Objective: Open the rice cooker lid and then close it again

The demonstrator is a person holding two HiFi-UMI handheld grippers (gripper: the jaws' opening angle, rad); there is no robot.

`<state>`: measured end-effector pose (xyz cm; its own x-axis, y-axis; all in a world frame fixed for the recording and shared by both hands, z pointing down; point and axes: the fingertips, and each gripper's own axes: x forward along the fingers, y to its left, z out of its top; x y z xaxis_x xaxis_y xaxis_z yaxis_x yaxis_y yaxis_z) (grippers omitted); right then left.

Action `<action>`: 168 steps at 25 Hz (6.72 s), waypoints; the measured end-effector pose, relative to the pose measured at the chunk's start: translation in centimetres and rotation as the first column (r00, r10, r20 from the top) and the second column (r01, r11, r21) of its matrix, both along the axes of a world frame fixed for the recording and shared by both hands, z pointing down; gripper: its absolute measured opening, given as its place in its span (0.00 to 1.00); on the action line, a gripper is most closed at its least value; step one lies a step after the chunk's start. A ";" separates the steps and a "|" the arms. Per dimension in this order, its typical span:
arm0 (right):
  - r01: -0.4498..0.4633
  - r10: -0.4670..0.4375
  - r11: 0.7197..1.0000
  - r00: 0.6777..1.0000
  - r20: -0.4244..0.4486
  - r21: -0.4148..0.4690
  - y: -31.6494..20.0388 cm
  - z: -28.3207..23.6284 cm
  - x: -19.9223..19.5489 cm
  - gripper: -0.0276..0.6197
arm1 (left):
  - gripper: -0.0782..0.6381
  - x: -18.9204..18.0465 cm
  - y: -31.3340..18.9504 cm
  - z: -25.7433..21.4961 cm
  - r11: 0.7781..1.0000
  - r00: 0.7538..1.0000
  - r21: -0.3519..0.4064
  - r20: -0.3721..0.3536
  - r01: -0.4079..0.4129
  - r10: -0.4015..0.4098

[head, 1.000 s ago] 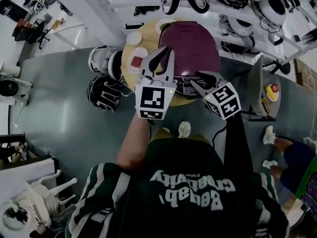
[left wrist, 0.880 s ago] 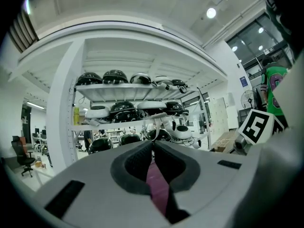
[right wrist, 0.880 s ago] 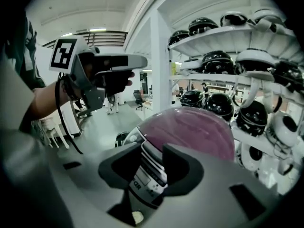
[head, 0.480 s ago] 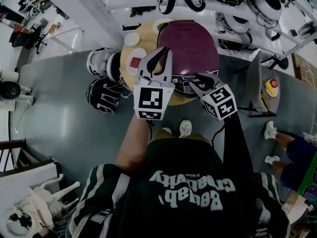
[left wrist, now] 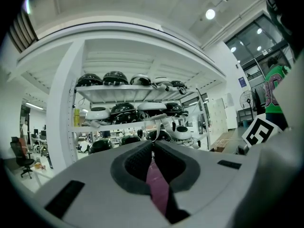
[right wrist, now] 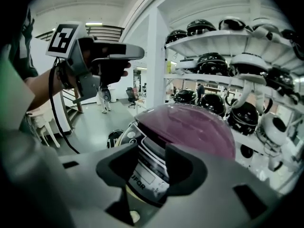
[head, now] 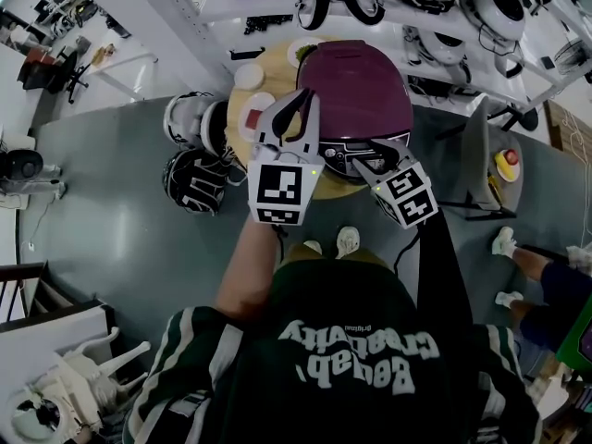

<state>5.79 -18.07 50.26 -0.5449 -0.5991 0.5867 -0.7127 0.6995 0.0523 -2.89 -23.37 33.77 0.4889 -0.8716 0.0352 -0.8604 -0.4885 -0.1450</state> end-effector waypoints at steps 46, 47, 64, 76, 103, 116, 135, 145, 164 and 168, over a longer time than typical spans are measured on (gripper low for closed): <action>-0.207 0.204 0.978 0.972 0.114 0.019 -3.0 -3.8 1.5 0.25 | 0.21 -2.2 -1.1 -1.6 0.997 0.995 0.004 -0.050 -0.080 0.080; -0.229 0.221 0.973 0.964 0.146 0.041 -3.8 -5.0 2.0 0.23 | 0.22 -2.0 -1.4 -1.8 0.996 0.995 0.004 -0.047 -0.089 0.089; -0.260 0.128 0.906 0.921 0.369 0.334 -21.0 -22.3 9.7 0.23 | 0.30 -0.4 -14.4 -5.9 0.996 0.993 -0.048 -0.093 0.071 -0.075; -0.234 0.097 0.937 0.886 0.453 0.258 -29.5 -25.1 10.7 0.29 | 0.36 -0.2 -22.5 -8.9 0.991 0.990 -0.108 -0.115 0.073 -0.085; -0.216 0.145 0.976 0.754 0.641 0.033 -26.7 -23.7 10.4 0.26 | 0.33 0.4 -20.1 -7.7 0.970 0.974 -0.240 -0.224 -0.028 -0.028; -0.199 0.109 0.974 0.833 0.542 0.110 -17.8 -20.8 10.1 0.30 | 0.30 1.4 -11.8 -4.5 0.946 0.975 -0.283 -0.193 -0.159 0.106; -0.125 0.081 0.985 0.943 0.322 0.119 -9.7 -14.0 7.9 0.36 | 0.33 2.7 -4.0 2.2 0.898 0.972 -0.380 -0.168 -0.220 0.167; -0.113 0.094 0.991 0.967 0.236 0.067 -6.6 -9.7 7.3 0.35 | 0.32 2.9 -1.5 6.4 0.867 0.968 -0.440 -0.196 -0.231 0.159; -0.139 0.157 0.986 0.961 0.229 -0.096 -4.7 -1.7 6.4 0.33 | 0.33 3.7 0.8 14.7 0.798 0.980 -0.571 -0.152 -0.194 0.129; -0.160 0.182 0.981 0.952 0.247 -0.106 -4.9 -1.3 6.7 0.32 | 0.31 3.8 0.6 15.1 0.798 0.980 -0.572 -0.160 -0.190 0.119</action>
